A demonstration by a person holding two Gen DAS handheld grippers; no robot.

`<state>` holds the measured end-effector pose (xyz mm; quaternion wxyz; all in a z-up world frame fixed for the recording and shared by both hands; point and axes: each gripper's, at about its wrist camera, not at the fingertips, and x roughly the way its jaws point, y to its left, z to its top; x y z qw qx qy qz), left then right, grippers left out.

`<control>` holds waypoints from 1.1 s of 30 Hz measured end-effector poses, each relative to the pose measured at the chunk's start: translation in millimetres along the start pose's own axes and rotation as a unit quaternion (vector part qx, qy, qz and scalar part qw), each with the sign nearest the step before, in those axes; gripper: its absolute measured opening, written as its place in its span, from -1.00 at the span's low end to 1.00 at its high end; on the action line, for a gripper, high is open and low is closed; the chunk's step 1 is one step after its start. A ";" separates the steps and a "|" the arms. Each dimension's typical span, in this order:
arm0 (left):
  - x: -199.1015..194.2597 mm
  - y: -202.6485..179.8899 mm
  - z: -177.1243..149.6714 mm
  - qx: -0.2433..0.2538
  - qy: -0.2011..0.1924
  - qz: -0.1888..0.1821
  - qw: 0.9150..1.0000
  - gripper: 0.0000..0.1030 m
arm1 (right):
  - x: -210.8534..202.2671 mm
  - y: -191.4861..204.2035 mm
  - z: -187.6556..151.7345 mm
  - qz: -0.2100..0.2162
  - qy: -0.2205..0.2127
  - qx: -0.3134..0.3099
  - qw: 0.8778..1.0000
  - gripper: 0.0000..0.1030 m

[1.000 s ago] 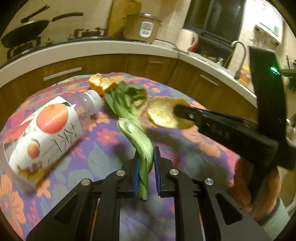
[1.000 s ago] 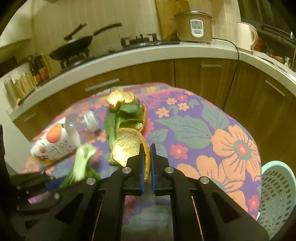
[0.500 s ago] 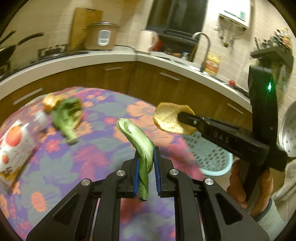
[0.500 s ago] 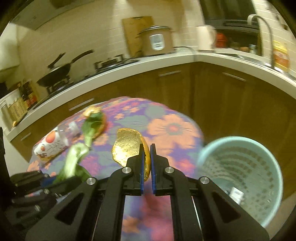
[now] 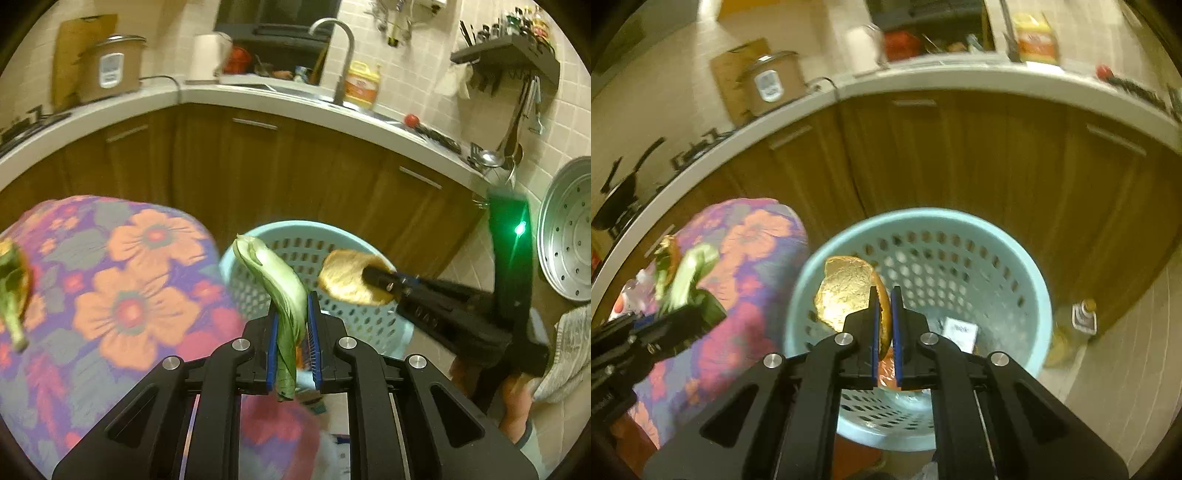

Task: Collect trash
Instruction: 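Carry the bok choy and peel over the blue basket and open both tools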

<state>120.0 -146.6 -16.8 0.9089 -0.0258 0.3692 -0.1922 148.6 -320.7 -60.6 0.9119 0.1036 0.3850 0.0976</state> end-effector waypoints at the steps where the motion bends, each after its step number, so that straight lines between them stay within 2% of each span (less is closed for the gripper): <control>1: 4.8 -2.2 2.3 0.001 0.003 -0.003 1.000 -0.77 | 3.8 -2.9 -0.9 -0.003 0.005 0.003 1.000 -0.92; 8: 35.6 -14.7 13.4 0.013 0.028 -0.014 0.999 -0.77 | 29.7 -18.1 -3.5 -0.002 0.050 0.029 0.998 -0.90; 9: 39.6 -15.6 14.2 0.015 0.031 -0.014 0.999 -0.76 | 33.8 -20.6 -4.2 0.001 0.060 0.035 0.998 -0.83; 11: 45.3 -15.8 15.3 0.013 0.036 -0.013 0.999 -0.76 | 37.2 -25.3 -5.8 0.006 0.070 0.043 0.997 -0.57; 13: 51.7 -15.4 17.4 0.008 0.042 -0.018 0.999 -0.75 | 35.1 -27.5 -7.1 0.001 0.065 0.042 0.997 -0.13; 14: 53.6 -15.0 17.9 0.007 0.044 -0.019 0.999 -0.74 | 33.1 -28.9 -8.1 -0.006 0.060 0.042 0.997 -0.10; 17: 59.3 -16.3 18.1 0.006 0.050 -0.024 0.998 -0.70 | 29.6 -37.4 -8.7 -0.004 0.058 0.056 0.997 -0.10; 18: 61.2 -16.5 17.7 0.007 0.053 -0.022 0.998 -0.61 | 28.2 -39.9 -8.6 -0.005 0.056 0.058 0.997 -0.10; 19: 62.5 -15.8 17.4 0.005 0.056 -0.022 0.998 -0.34 | 26.1 -42.0 -8.6 -0.008 0.054 0.060 0.997 -0.10; 21: 60.8 -13.0 14.9 -0.001 0.051 -0.020 0.999 -0.10 | 22.4 -43.3 -7.1 -0.010 0.049 0.063 0.997 -0.10; 28: 44.9 -2.6 12.0 -0.013 0.040 -0.011 0.999 -0.10 | 5.6 -31.9 -1.7 -0.001 0.026 0.054 0.998 -0.10; 33: 18.3 9.9 9.7 -0.026 0.017 0.002 1.000 -0.10 | -9.9 -11.0 7.1 0.020 0.004 0.034 0.999 -0.10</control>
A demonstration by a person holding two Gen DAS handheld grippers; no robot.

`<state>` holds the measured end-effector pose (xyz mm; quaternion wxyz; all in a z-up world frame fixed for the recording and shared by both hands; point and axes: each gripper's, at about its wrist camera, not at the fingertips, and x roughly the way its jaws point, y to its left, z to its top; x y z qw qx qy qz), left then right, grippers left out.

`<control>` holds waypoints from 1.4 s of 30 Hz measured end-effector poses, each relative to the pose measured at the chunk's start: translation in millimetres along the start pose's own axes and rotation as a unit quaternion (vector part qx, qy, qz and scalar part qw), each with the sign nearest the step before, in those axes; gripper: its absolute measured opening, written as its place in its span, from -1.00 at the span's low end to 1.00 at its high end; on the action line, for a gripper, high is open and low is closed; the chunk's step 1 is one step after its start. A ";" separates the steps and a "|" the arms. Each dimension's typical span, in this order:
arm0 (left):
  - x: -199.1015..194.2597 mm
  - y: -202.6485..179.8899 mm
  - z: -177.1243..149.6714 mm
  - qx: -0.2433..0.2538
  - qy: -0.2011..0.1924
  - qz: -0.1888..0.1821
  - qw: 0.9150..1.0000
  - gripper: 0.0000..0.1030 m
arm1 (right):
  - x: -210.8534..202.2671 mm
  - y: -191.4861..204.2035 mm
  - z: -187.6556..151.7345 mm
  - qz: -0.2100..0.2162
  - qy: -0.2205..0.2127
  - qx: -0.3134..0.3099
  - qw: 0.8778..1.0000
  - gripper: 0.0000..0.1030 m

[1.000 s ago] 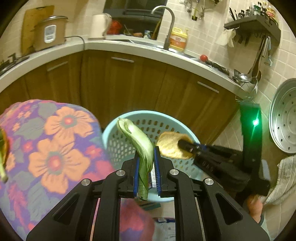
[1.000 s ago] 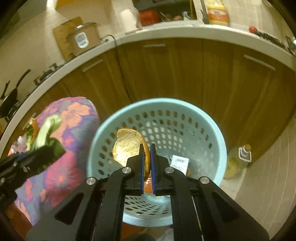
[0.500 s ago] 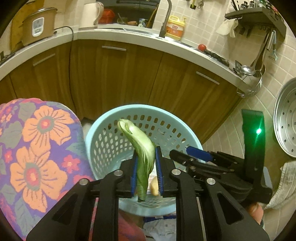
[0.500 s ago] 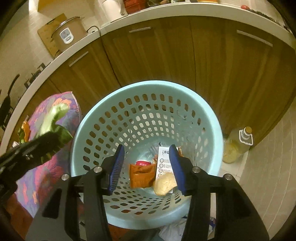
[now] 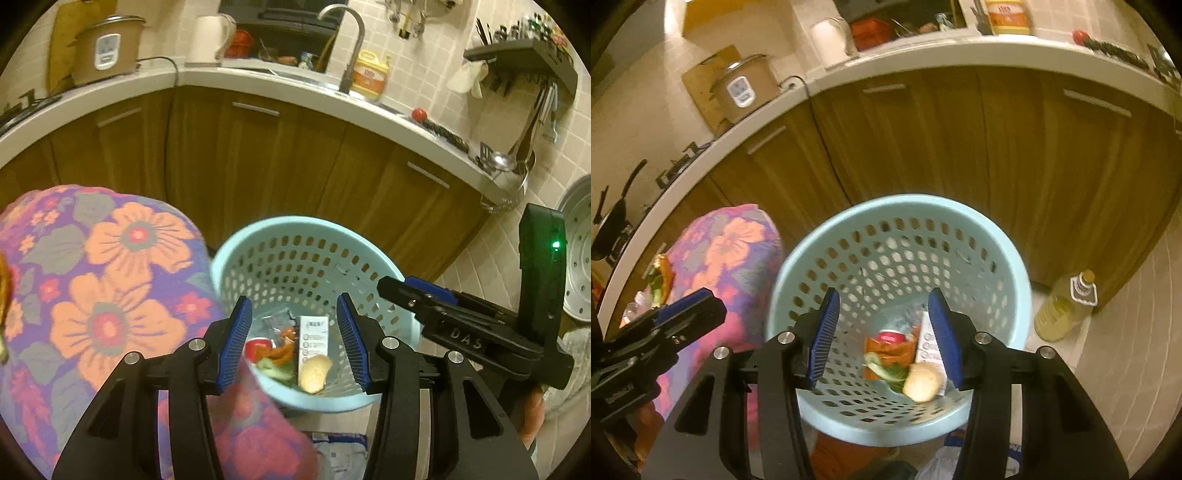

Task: Collect trash
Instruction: 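Carry the bok choy and peel over the blue basket and open both tools, then grasp the leafy bok choy with the left tool while the right tool grasps an orange peel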

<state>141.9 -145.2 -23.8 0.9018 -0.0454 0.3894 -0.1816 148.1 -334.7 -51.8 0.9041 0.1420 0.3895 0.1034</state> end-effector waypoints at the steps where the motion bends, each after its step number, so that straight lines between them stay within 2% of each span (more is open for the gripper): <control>1: -6.1 3.7 -0.8 -0.003 -0.005 0.003 1.000 -0.10 | -2.6 5.2 1.4 0.005 -0.004 -0.005 1.000 -0.10; 12: -74.1 60.1 -14.2 -0.063 -0.057 0.054 0.995 -0.09 | -11.2 82.8 1.4 0.054 -0.011 -0.071 0.996 -0.10; 17: -101.2 102.9 -30.7 -0.110 -0.069 0.105 0.986 -0.09 | -5.3 132.2 -2.3 0.086 -0.005 -0.101 0.991 -0.10; 26: -142.7 183.9 -48.0 -0.201 -0.083 0.143 0.966 -0.09 | 15.3 228.4 -6.1 0.129 0.011 -0.172 0.977 -0.10; 29: -139.2 202.4 -45.0 -0.213 -0.068 0.142 0.964 -0.09 | 26.5 253.7 -1.9 0.139 0.021 -0.190 0.972 -0.10; 34: -120.6 224.5 -30.1 -0.211 -0.043 0.163 0.963 -0.09 | 53.9 287.8 15.4 0.149 0.030 -0.209 0.966 -0.10; 38: -101.7 239.4 -17.8 -0.208 -0.031 0.179 0.961 -0.10 | 83.7 299.0 26.2 0.154 0.038 -0.206 0.966 -0.10; 42: -82.6 246.7 -8.7 -0.194 -0.020 0.212 0.958 -0.13 | 109.3 304.1 29.0 0.157 0.047 -0.202 0.966 -0.10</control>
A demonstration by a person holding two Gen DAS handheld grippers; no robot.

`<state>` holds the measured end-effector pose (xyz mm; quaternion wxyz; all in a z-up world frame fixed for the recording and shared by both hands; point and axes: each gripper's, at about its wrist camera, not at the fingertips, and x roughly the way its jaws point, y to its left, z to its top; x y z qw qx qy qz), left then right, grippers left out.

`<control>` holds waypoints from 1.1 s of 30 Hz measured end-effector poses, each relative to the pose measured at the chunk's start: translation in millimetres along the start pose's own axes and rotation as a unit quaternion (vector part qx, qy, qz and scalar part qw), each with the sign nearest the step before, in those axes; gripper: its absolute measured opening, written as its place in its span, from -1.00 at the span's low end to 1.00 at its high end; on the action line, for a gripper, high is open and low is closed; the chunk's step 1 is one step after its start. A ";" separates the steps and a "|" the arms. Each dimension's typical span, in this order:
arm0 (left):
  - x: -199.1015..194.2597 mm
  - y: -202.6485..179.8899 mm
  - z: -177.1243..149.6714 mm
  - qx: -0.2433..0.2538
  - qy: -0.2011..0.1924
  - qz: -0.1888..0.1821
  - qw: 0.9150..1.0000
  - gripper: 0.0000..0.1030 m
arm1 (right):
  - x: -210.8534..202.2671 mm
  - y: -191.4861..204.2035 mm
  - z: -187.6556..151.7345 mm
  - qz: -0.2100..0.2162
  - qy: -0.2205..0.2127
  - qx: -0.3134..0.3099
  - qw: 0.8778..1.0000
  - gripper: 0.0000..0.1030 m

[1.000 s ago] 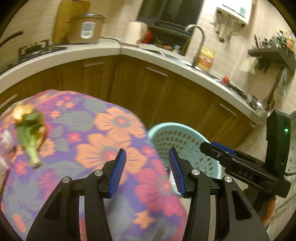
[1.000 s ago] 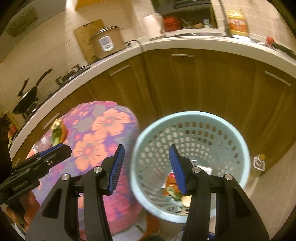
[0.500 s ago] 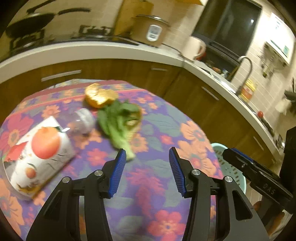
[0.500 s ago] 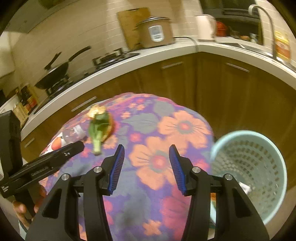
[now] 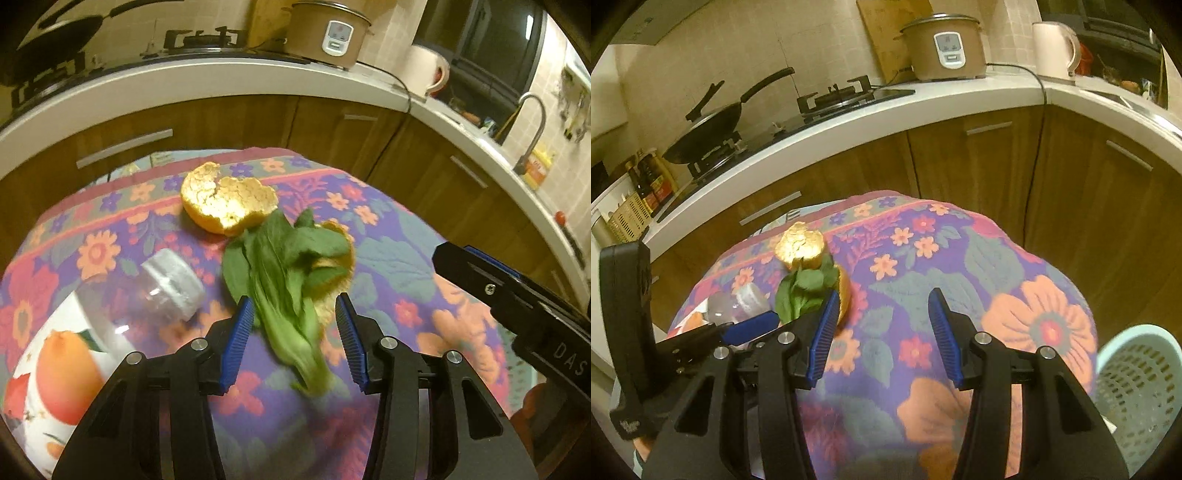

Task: Collect trash
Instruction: 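Grasp the leafy bok choy with the left tool while the right tool grasps an orange peel, then carry the bok choy and peel to the blue basket and open both tools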

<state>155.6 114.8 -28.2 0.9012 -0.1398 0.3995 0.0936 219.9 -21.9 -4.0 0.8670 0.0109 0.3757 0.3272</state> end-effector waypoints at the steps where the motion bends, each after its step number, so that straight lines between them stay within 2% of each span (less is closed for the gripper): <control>1: 3.8 -0.7 1.1 0.003 0.001 0.005 1.000 -0.13 | 3.8 -0.1 0.0 0.001 0.002 0.000 1.000 -0.10; 4: 10.9 -1.8 1.6 0.002 0.003 0.005 1.000 -0.15 | 13.5 -1.0 -0.7 0.003 0.008 0.001 1.000 -0.10; 5: 12.1 -2.1 1.0 0.003 0.002 0.008 1.000 -0.20 | 15.7 -1.2 -1.3 0.003 0.010 0.000 1.000 -0.10; 6: 13.6 -2.1 0.5 0.005 0.002 0.015 1.000 -0.40 | 17.7 -1.2 -1.8 0.002 0.012 0.000 1.000 -0.10; 10: 6.4 3.6 -2.3 -0.004 -0.002 0.002 1.000 -0.50 | 23.3 -0.5 -1.2 0.008 0.018 0.002 1.000 -0.10; 16: -18.5 13.2 -19.2 -0.019 -0.006 -0.025 1.000 -0.52 | 31.3 9.8 4.9 0.023 0.037 0.000 0.999 -0.10; 20: -34.0 21.9 -40.1 -0.025 -0.009 -0.039 0.999 -0.53 | 45.8 19.0 6.0 0.009 0.058 -0.009 0.998 -0.10; 25: -52.6 30.5 -63.9 -0.028 -0.019 -0.052 0.998 -0.53 | 67.9 20.9 4.2 0.018 0.083 0.008 0.996 -0.10; 28: -56.8 30.3 -69.8 -0.022 -0.024 -0.053 0.998 -0.53 | 80.8 22.3 4.7 0.021 0.100 0.013 0.995 -0.10; 31: -58.0 28.7 -71.0 -0.017 -0.027 -0.054 0.998 -0.53 | 83.5 29.5 5.2 0.018 0.097 0.005 0.995 -0.10; 32: -58.1 28.0 -71.2 -0.016 -0.027 -0.057 0.998 -0.53 | 84.2 31.4 4.5 0.018 0.097 0.003 0.995 -0.14; 33: -57.7 27.6 -71.3 -0.015 -0.027 -0.059 0.998 -0.53 | 84.4 32.7 3.6 0.019 0.098 -0.001 0.995 -0.38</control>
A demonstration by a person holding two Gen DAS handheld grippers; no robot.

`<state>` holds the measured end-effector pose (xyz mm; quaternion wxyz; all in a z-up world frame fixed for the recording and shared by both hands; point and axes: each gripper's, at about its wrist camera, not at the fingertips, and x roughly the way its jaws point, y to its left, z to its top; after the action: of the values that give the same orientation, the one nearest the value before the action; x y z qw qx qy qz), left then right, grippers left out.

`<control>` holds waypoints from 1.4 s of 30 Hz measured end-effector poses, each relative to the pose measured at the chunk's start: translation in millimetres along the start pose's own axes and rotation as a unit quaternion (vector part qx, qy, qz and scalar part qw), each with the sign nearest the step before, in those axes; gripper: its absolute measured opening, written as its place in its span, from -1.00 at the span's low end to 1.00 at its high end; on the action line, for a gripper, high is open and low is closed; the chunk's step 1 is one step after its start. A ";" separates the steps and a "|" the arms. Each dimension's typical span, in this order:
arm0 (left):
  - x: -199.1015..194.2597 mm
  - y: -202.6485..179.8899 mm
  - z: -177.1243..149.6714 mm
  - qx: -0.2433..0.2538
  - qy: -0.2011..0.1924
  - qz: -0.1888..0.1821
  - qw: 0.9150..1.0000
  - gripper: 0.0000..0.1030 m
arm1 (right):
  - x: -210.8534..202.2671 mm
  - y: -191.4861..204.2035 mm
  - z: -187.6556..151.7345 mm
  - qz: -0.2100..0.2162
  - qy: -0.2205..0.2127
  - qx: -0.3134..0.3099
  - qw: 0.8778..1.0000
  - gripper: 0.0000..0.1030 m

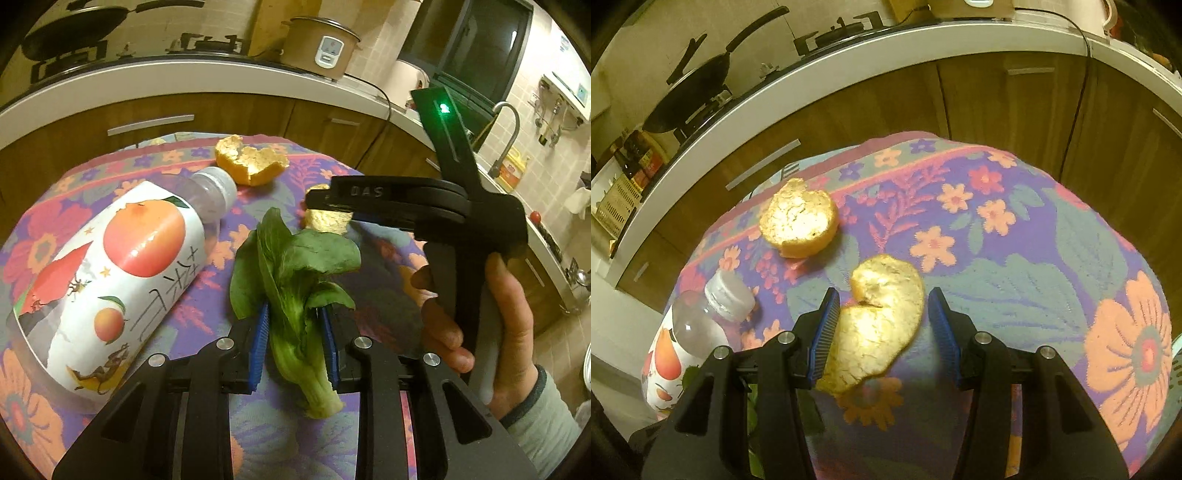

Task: Collect trash
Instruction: 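Carry the bok choy and peel to the blue basket and open both tools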

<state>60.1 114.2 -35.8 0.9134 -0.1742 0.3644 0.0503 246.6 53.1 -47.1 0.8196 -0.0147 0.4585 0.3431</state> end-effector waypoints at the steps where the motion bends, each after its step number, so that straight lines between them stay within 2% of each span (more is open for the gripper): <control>1: 0.4 -0.3 -0.1 0.000 0.000 -0.001 1.000 -0.53 | 0.9 1.2 -0.9 0.003 0.004 -0.003 1.000 -0.62; 3: 1.2 -1.4 -2.1 0.000 0.002 -0.001 1.000 -0.53 | 0.8 2.8 -3.0 0.005 0.006 -0.007 1.000 -0.86; 4: 1.5 -1.4 -2.4 0.000 0.003 -0.002 1.000 -0.53 | -1.2 3.2 -4.4 0.007 0.004 -0.009 1.000 -0.90; 15: -4.0 -13.3 -9.9 0.008 0.007 -0.008 1.000 -0.53 | -39.0 -13.9 -25.7 0.023 -0.028 0.014 0.999 -0.93; 22: -11.4 -38.4 -15.9 0.031 0.005 -0.022 0.999 -0.53 | -91.6 -38.1 -49.0 0.016 -0.071 0.037 0.997 -0.93; 31: -8.5 -106.1 -7.8 0.084 0.006 -0.064 0.994 -0.53 | -170.2 -99.6 -84.7 -0.023 -0.120 0.094 0.988 -0.93; 35: -1.0 -148.1 -4.0 0.115 0.013 -0.090 0.989 -0.53 | -195.5 -140.3 -106.4 -0.082 -0.115 0.126 0.982 -0.93; 42: 33.7 -222.0 -3.2 0.172 0.048 -0.134 0.975 -0.53 | -212.5 -219.0 -151.8 -0.109 -0.092 0.210 0.967 -0.93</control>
<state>131.3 -95.5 1.6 0.9096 -0.0641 0.3843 -0.1441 187.0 -282.3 -36.8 0.8755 0.1394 0.4383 0.1482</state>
